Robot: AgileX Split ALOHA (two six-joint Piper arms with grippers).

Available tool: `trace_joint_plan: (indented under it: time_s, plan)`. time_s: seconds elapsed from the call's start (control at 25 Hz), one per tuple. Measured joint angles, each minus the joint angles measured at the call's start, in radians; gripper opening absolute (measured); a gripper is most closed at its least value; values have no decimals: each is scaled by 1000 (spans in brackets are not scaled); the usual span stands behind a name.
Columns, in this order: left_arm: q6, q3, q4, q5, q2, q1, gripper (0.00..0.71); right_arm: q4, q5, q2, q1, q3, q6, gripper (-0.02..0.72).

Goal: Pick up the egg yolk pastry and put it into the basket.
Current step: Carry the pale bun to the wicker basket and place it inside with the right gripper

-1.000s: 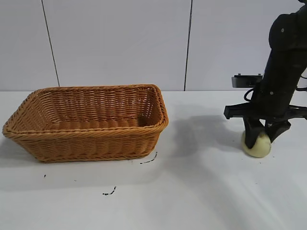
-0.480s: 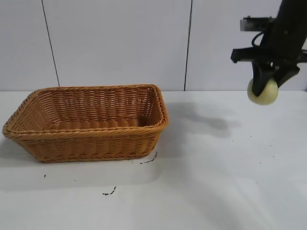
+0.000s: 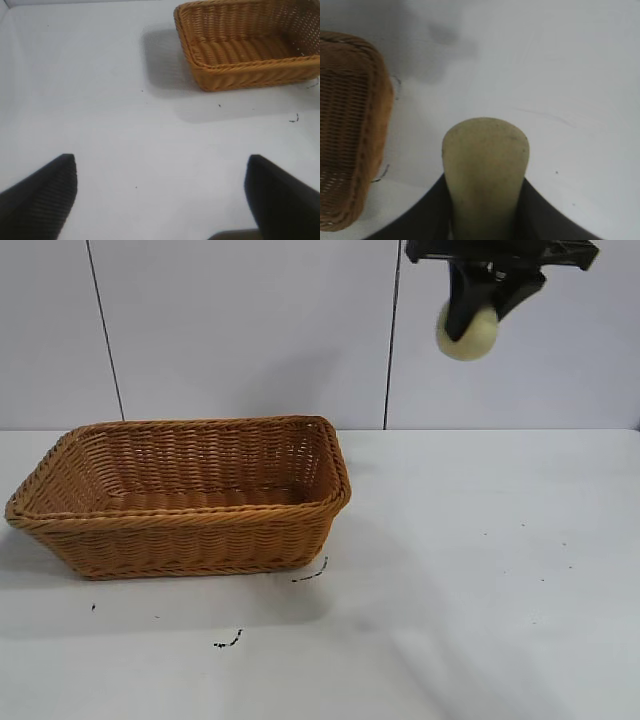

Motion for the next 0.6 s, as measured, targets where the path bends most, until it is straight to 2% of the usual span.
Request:
trace_joint_plan:
  time_s: [0.16,0.28,0.44,0.6]
  plan:
    - [0,0,0,0,0,0,693,2,-58,95,119,-64,0,194]
    - [0,0,0,0,0,0,693,-17,-154,171,175,-77,9,194]
    - [0,0,0,0,0,0,693,-26,-272,278,188,-77,47,194]
    - [0,0,0,0,0,0,693,-26,-299,356,187,-77,57,195]
